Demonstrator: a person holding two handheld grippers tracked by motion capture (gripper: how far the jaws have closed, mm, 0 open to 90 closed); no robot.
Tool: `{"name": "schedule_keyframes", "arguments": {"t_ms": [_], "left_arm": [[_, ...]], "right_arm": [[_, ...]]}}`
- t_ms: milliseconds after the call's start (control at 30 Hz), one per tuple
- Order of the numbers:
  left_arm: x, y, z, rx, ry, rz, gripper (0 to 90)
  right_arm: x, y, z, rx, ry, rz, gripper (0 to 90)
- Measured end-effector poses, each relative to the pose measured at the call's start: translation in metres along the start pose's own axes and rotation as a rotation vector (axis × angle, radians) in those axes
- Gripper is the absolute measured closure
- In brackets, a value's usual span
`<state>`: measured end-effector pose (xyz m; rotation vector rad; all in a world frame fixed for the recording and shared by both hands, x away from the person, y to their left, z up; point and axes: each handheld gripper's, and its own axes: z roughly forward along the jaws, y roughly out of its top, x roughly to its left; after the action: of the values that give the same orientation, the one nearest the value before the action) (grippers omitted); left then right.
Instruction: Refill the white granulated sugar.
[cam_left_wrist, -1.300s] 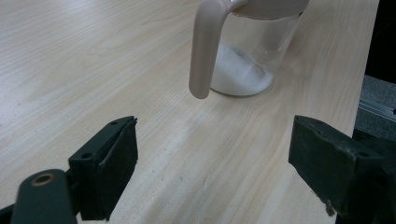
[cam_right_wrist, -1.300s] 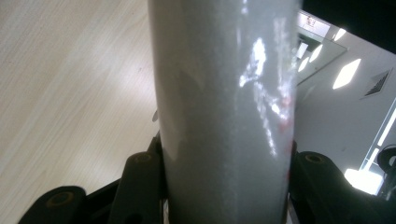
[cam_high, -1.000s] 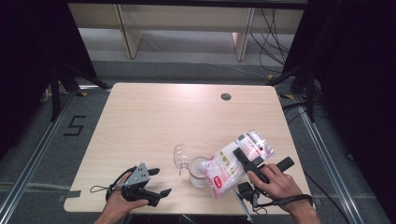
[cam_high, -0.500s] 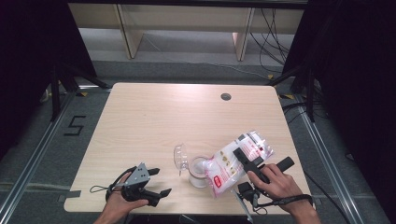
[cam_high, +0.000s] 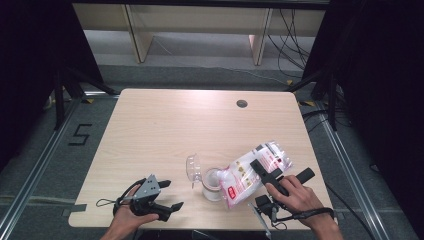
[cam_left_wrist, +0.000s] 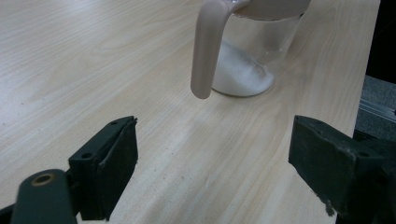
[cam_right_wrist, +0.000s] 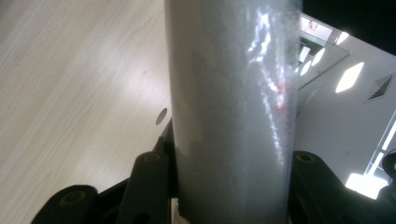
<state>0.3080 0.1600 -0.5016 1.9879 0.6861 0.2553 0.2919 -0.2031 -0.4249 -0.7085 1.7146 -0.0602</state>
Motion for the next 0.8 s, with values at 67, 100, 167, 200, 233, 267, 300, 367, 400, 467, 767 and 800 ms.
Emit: {"name": "schedule_keyframes", "arguments": {"t_ms": [67,100,167,200,233,267,300,367,400,467,767,800], "left_arm": [[0.0025,0.0004,-0.0012,0.025,0.01,0.033,15.4],[0.001,0.0001,-0.0007,0.008,0.006,0.01,15.4],[0.0007,0.0001,-0.0005,0.004,0.001,0.007,15.4],[0.0028,0.0004,-0.0016,0.028,0.011,0.036,15.4],[0.0028,0.0004,-0.0016,0.028,0.011,0.036,15.5],[0.0027,0.0003,-0.0013,0.023,0.01,0.032,15.5],[0.0027,0.0003,-0.0012,0.023,0.011,0.031,15.6],[0.0027,0.0004,-0.0015,0.025,0.011,0.033,15.6],[0.0028,0.0004,-0.0014,0.023,0.011,0.032,15.5],[0.0026,0.0002,-0.0013,0.019,0.012,0.03,15.6],[0.0014,0.0001,-0.0009,0.011,0.009,0.014,15.6],[0.0016,0.0,-0.0006,0.008,0.006,0.017,15.5]], "right_arm": [[0.0001,0.0,0.0,-0.005,-0.001,-0.001,65.5],[0.0006,0.0003,0.0004,-0.008,-0.004,0.006,65.5],[0.0001,0.0006,0.0004,-0.009,0.001,0.004,65.7],[0.0004,0.0006,0.0003,-0.011,-0.007,0.004,65.7],[0.0004,0.0006,0.0003,-0.011,-0.007,0.004,65.7],[0.0004,0.0004,0.0003,-0.013,-0.006,0.006,65.7],[0.0005,0.0003,0.0004,-0.013,-0.006,0.008,65.8],[0.0002,0.0003,0.0004,-0.014,0.002,0.008,65.9],[0.0005,0.0001,0.0005,-0.015,-0.002,0.009,65.9],[0.0003,0.0001,0.0007,-0.015,0.002,0.011,66.0],[-0.0005,-0.0006,0.0007,-0.017,-0.002,0.0,66.1],[0.0002,-0.0002,0.001,-0.019,-0.001,0.008,66.2]]}}
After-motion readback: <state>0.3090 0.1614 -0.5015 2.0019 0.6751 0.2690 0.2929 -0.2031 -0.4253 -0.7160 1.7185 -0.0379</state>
